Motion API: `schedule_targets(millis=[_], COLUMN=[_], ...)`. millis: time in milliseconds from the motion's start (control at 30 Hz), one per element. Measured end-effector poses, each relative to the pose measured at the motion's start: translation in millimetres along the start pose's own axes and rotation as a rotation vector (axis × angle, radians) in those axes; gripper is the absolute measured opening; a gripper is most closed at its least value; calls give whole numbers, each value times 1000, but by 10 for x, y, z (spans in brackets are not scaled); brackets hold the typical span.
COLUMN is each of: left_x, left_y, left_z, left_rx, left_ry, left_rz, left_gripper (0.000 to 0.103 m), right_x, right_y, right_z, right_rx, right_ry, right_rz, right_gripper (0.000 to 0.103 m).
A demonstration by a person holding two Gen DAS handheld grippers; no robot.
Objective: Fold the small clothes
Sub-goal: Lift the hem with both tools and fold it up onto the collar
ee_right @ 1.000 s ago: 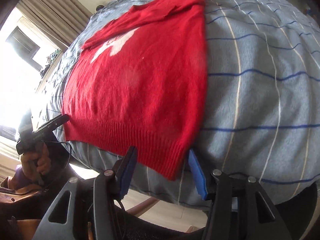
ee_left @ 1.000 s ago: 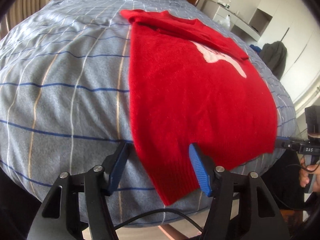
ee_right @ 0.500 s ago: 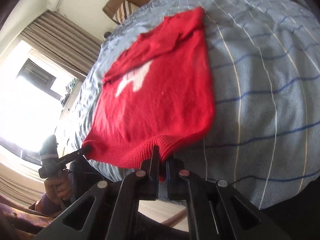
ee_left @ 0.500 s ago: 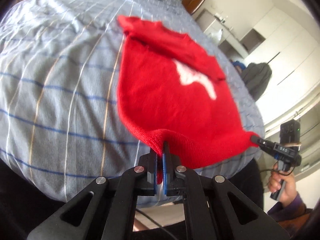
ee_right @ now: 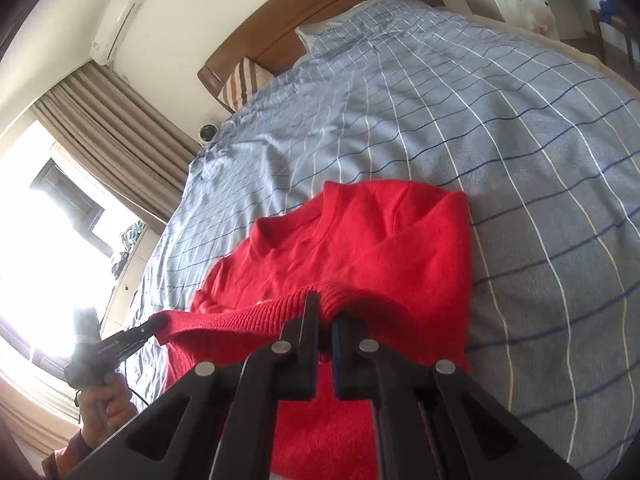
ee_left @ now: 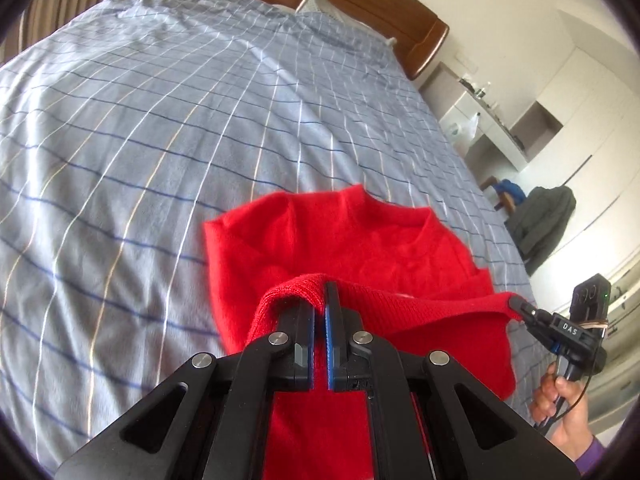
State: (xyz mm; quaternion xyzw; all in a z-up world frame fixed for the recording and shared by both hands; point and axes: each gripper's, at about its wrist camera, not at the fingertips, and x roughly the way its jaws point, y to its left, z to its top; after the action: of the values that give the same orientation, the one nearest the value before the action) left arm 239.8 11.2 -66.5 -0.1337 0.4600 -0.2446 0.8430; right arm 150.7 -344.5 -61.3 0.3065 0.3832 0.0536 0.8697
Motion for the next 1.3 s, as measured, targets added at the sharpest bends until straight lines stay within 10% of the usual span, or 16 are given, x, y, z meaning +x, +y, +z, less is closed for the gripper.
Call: schedule_targets(millis=[367, 400, 467, 500, 733, 833, 1033, 1300], left_x=[706, 654, 491, 401, 235, 453, 24, -342], left_y=[145, 140, 88, 66, -130, -171, 97, -352], left_z=[471, 474, 467, 459, 132, -142, -370, -849], left_rx=[-64, -57, -9, 12, 178, 328, 308, 363], left_ry=[80, 74, 18, -21, 18, 133, 74, 9], left_rz=[83, 83, 139, 174, 130, 289, 366, 324], left_gripper=[18, 25, 82, 89, 91, 89, 90, 99], right_x=[607, 570, 451, 378, 462, 711, 309, 27], right_y=[-360, -351, -290, -234, 217, 187, 31, 481], right_z=[336, 346, 377, 383, 283, 82, -100, -715], right_rx=[71, 69, 36, 10, -181, -246, -301, -410], right_ry=[34, 21, -23, -39, 125, 274, 181, 191], right_rz=[-63, -61, -92, -112, -25, -120, -277, -166], right_gripper=[13, 16, 30, 40, 45, 44, 42, 50])
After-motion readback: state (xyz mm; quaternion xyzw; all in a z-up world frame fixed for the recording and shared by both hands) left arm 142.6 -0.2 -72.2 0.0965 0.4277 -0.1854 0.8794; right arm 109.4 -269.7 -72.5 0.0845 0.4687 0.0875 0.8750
